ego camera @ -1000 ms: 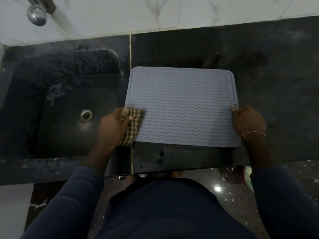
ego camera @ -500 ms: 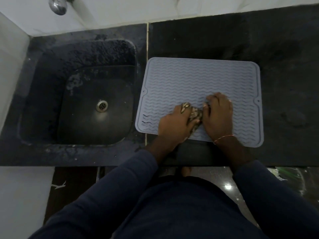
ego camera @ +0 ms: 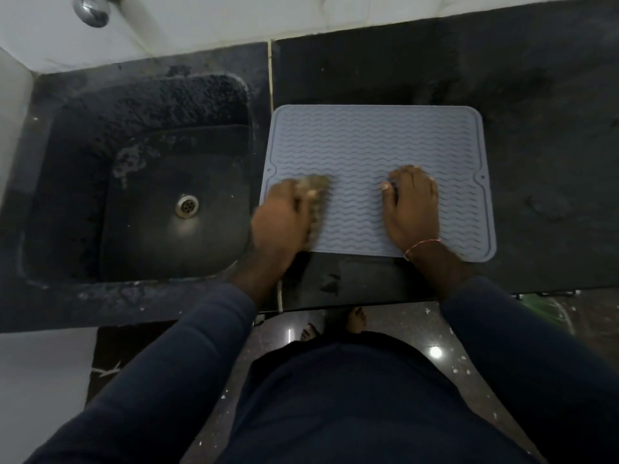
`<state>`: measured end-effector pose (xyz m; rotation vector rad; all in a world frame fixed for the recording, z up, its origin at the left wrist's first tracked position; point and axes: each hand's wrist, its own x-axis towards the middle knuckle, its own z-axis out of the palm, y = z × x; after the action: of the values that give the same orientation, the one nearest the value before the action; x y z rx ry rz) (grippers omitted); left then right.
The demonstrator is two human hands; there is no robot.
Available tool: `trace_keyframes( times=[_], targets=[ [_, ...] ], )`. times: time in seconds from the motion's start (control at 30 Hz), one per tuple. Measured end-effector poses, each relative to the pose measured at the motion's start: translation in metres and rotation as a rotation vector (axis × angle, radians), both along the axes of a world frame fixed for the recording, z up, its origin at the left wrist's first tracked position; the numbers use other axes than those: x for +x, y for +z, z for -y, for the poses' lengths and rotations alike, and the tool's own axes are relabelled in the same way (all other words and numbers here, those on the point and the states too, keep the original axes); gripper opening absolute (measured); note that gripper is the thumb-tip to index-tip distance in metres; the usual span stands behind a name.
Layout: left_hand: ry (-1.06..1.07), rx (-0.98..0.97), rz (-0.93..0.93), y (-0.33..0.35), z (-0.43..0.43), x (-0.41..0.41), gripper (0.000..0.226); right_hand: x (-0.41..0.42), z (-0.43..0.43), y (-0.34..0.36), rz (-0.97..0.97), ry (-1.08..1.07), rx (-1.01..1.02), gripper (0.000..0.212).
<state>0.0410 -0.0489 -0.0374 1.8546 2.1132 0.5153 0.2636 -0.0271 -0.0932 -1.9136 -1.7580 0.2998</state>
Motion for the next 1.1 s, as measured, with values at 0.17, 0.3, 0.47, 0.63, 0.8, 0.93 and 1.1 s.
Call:
trace_keyframes(
  times=[0.17, 0.3, 0.47, 0.63, 0.8, 0.93, 1.1],
  targets=[
    [-0.355, -0.087, 0.022, -0.015, 0.025, 0.085, 0.044, 0.004, -0.001, -0.005, -0.003, 0.047, -0.012, 0.035],
    [-0.37, -0.07, -0.041, -0.019, 0.012, 0.032, 0.049, -0.002, 0.0, -0.003, 0.066, 0.026, -0.015, 0.033],
    [-0.162, -0.066, -0.189, -0.021, 0.019, -0.058, 0.044, 0.001, -0.003, -0.004, 0.087, 0.016, 0.003, 0.033],
    [-0.172, 0.059, 0.095, -0.01, 0.025, -0.004, 0.036, 0.002, -0.007, -0.002, 0.074, 0.044, 0.059, 0.03],
    [-0.316, -0.058, 0.074, -0.01, 0.054, 0.091, 0.041, 0.008, -0.001, -0.006, -0.024, 0.065, 0.051, 0.03],
    [-0.206, -0.065, -0.106, -0.02, 0.054, 0.033, 0.047, 0.007, 0.0, -0.001, -0.018, 0.097, 0.036, 0.033],
    [-0.021, -0.063, -0.254, -0.015, 0.054, -0.015, 0.042, 0.007, 0.002, 0.0, 0.138, 0.153, -0.024, 0.043]
  ],
)
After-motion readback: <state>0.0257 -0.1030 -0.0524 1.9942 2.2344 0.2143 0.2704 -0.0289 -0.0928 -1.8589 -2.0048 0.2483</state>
